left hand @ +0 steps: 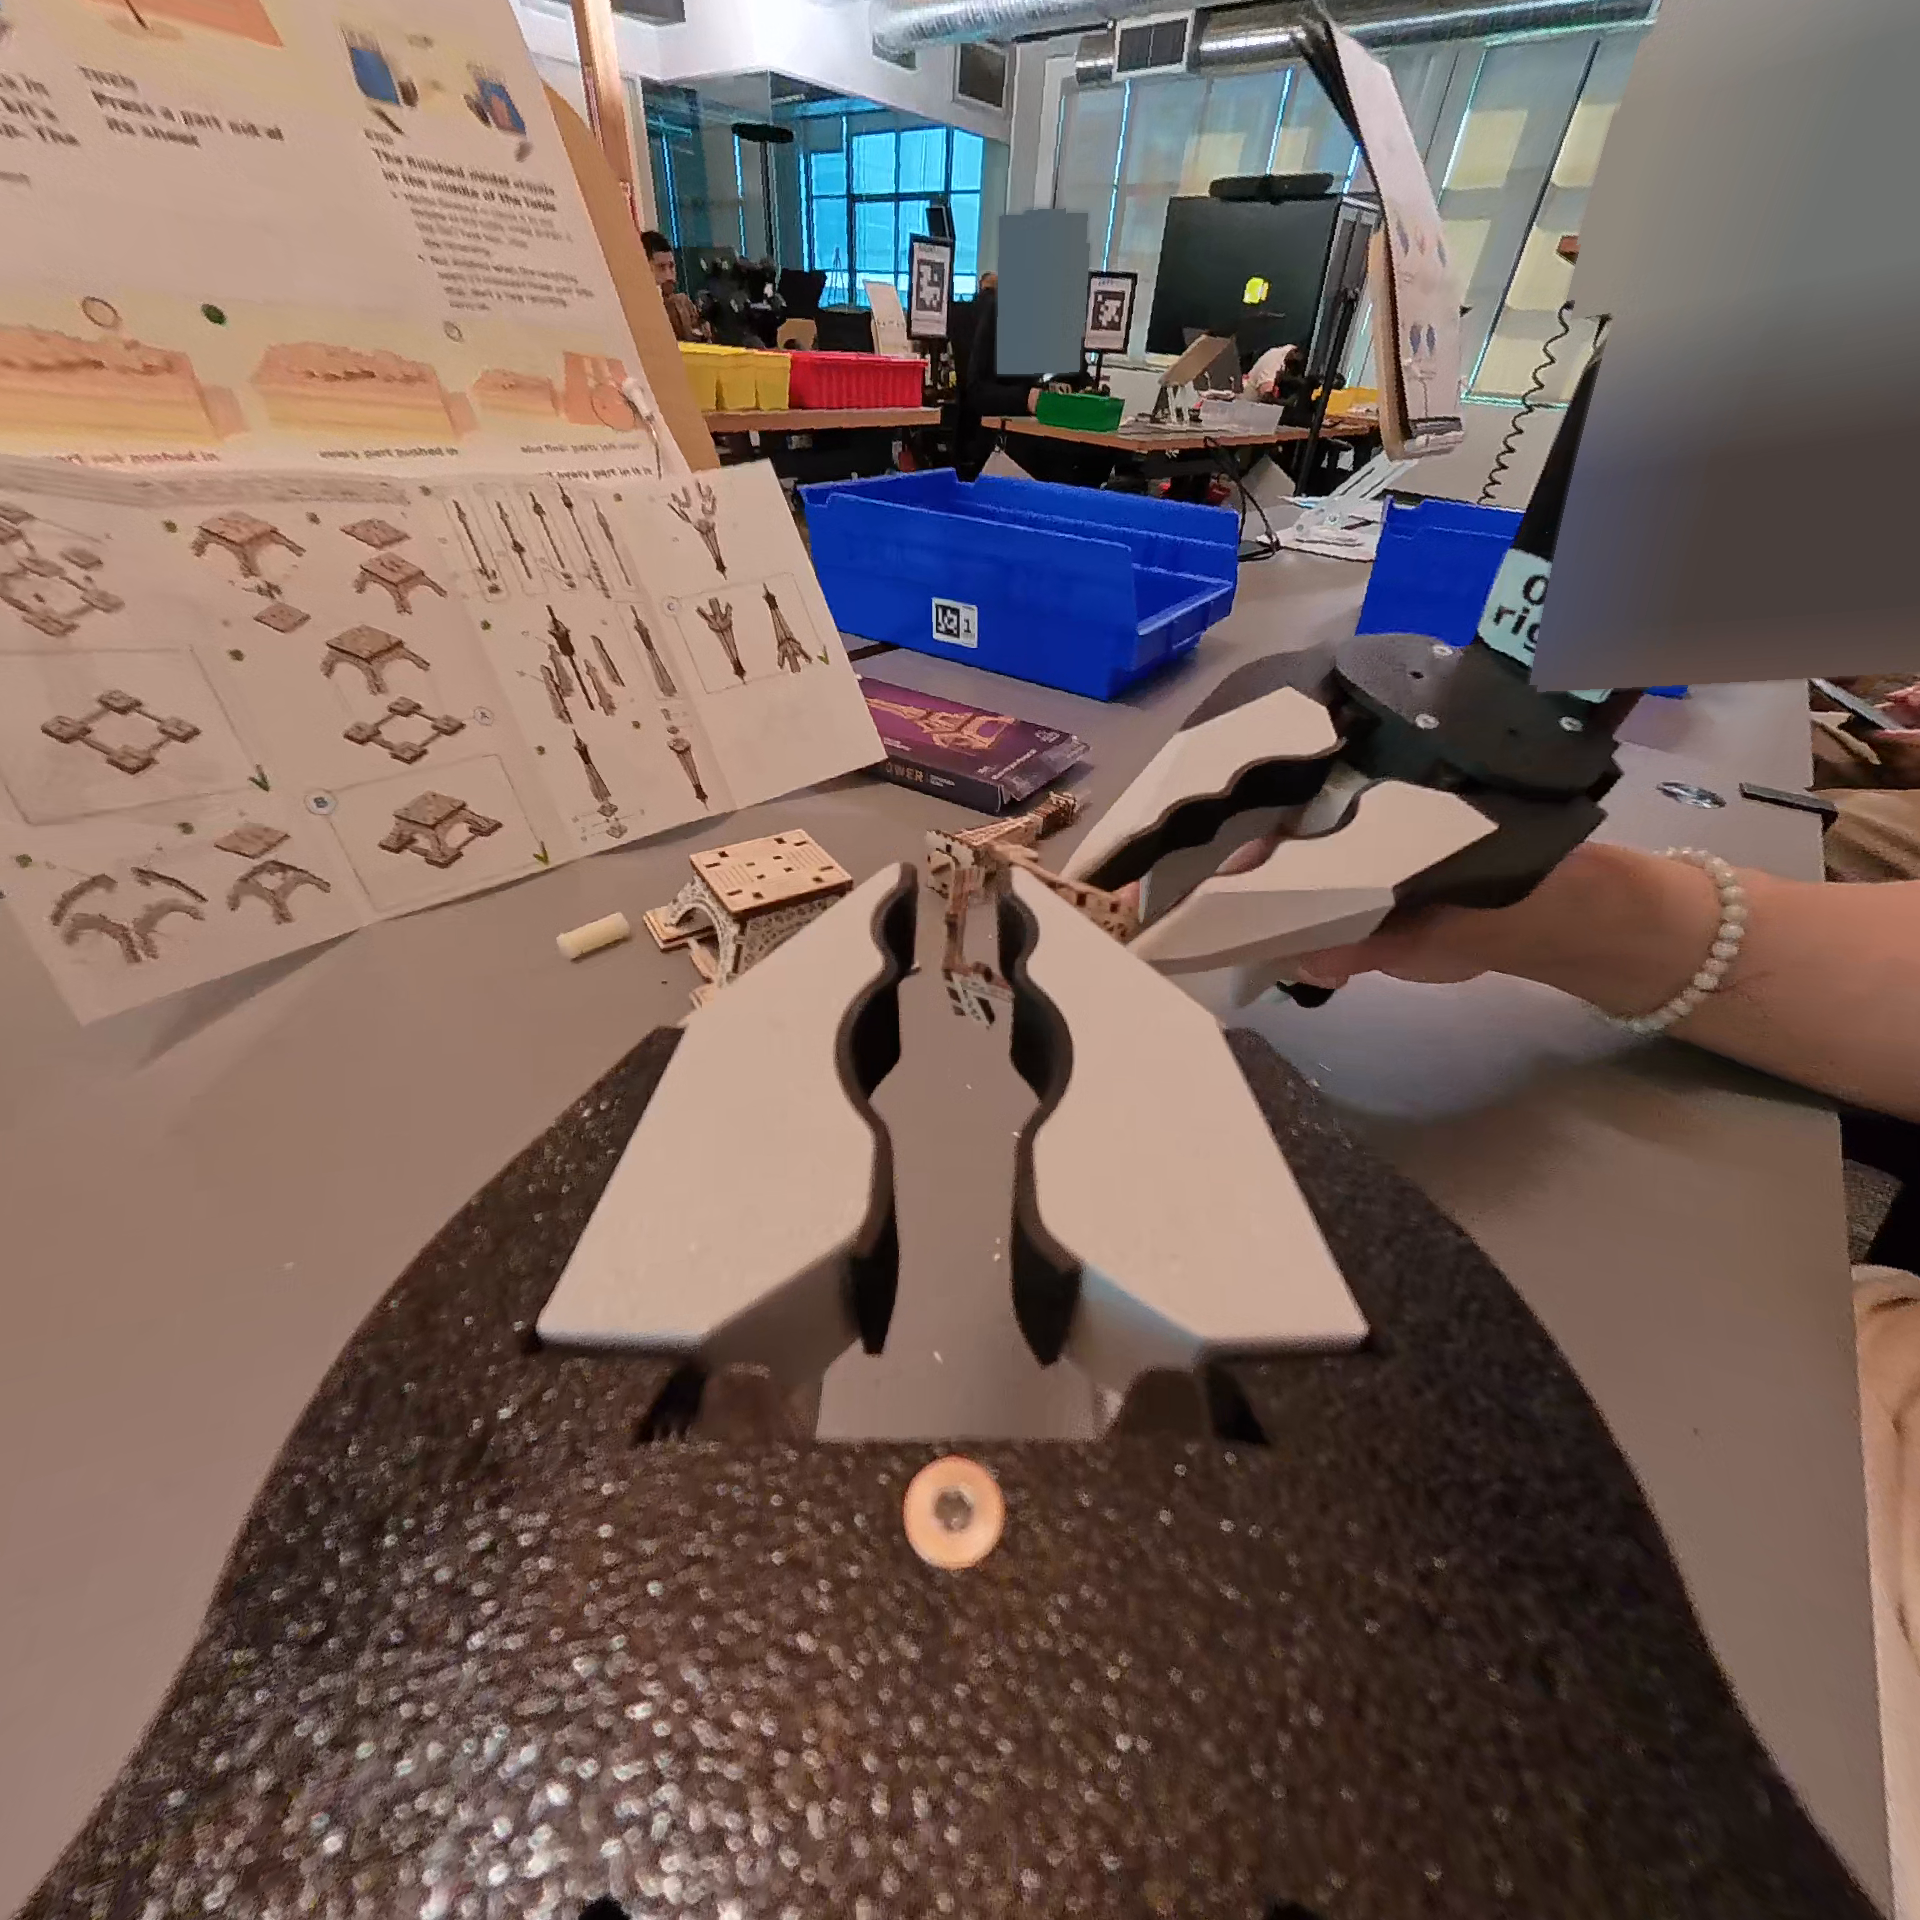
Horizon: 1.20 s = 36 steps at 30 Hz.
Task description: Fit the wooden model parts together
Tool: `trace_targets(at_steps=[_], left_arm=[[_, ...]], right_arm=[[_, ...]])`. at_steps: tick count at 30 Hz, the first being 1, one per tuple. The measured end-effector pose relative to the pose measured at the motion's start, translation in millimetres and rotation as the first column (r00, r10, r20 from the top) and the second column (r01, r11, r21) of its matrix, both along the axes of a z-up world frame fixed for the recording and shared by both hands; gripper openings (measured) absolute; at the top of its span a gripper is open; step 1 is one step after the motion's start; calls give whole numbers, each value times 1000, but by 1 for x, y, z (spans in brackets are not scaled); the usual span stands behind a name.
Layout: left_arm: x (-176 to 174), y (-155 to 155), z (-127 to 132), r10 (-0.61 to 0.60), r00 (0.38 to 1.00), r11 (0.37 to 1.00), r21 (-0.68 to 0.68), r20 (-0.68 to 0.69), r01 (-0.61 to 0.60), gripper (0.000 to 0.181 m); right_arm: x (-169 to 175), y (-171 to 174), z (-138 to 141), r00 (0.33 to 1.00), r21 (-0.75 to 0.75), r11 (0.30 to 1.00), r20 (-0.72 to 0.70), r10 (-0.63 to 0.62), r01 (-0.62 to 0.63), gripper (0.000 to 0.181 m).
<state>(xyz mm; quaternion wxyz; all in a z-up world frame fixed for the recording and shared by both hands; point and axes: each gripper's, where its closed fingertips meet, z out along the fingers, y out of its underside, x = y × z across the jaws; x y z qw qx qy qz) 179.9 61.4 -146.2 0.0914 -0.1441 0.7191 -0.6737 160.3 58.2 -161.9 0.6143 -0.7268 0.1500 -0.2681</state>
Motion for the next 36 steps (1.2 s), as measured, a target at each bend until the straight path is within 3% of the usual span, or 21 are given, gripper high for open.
trace_targets(at_steps=[3,7,9,14,20,25,33,36], left_arm=[[-9,5,12,-57,997,998,12,51,56,11],[-27,2,-11,-174,975,948,292,140,127,12],[-24,3,-19,-164,958,917,394,235,61,14],[-26,0,-23,-186,911,869,495,368,-22,17],[-20,-1,-21,-149,874,839,526,462,-135,11],[-16,-5,-16,-74,899,877,458,431,-147,10],[-12,-2,-23,-35,929,850,500,368,-166,10],[-12,-3,-23,-28,937,857,490,348,-157,10]], right_arm=[[3,-3,-4,999,-53,998,29,-24,26,13],[-4,2,0,998,-51,998,51,26,-24,13],[-5,3,-1,998,-65,998,63,30,-26,13],[-9,6,0,998,-58,997,48,52,-49,13],[-9,7,1,998,-45,998,46,49,-47,13],[-7,3,8,997,-20,1000,80,16,-15,12],[-6,0,12,959,-130,988,281,-39,78,18],[-7,2,7,960,-175,982,279,-20,72,25]])
